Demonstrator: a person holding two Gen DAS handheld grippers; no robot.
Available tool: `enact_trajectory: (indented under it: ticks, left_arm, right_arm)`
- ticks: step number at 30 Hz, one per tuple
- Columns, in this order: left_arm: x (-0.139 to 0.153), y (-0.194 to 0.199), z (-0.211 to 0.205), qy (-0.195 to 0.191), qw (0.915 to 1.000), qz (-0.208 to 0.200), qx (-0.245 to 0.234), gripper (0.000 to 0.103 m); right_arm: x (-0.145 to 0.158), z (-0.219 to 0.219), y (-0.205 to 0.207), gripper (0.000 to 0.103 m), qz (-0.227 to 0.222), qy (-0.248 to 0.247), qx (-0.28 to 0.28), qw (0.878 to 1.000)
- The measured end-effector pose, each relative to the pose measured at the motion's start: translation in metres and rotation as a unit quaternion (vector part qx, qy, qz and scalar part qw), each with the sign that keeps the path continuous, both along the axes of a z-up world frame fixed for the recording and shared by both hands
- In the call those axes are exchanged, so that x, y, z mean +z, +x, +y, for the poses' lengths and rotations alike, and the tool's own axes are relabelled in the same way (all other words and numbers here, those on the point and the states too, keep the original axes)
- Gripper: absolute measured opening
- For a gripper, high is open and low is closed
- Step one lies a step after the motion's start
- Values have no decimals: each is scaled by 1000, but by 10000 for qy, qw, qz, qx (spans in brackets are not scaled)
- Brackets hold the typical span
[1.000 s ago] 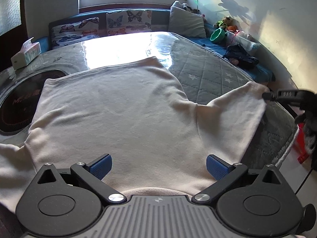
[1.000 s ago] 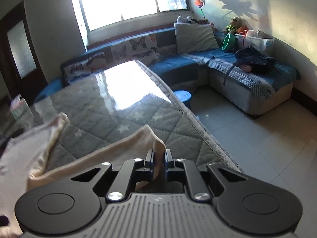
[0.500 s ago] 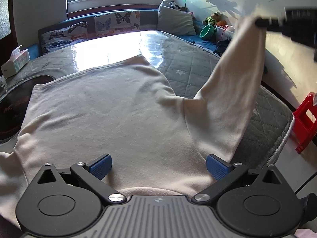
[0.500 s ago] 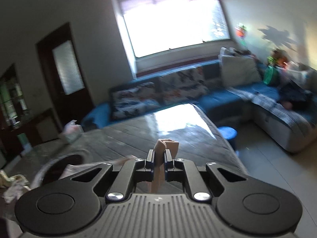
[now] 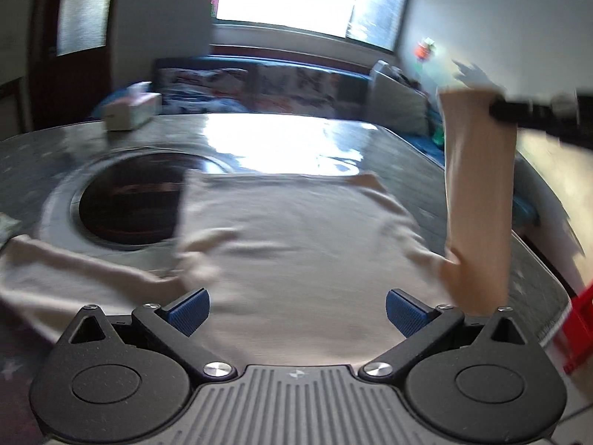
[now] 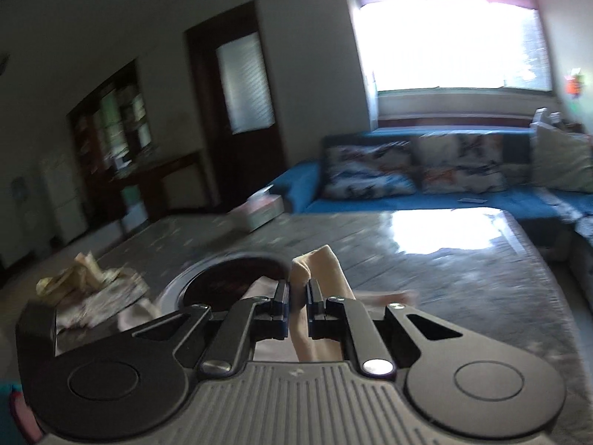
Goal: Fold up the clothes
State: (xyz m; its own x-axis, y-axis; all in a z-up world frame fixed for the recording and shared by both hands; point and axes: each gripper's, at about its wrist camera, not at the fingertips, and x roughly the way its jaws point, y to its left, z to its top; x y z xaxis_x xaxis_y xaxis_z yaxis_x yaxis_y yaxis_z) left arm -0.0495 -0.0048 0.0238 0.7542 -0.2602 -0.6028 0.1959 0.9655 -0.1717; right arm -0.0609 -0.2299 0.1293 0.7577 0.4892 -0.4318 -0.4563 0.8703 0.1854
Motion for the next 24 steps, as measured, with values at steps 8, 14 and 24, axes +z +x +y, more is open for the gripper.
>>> enact_trajectory:
  ticks: [8,14,24]
  left_arm:
    - [-6,-6,47,-109,9977,53,660,103]
    - [-9,-9,63,-175,9958,86,894,103]
    - [-5,-6,54,-215,9974,-4,690,103]
  right_arm:
    - [-43,76,6,8,554,-476,903,9932]
    - [-78,111,7,9,1054,-628,1365,9830]
    - [-76,85,0,18,1120,-712,1407,9811]
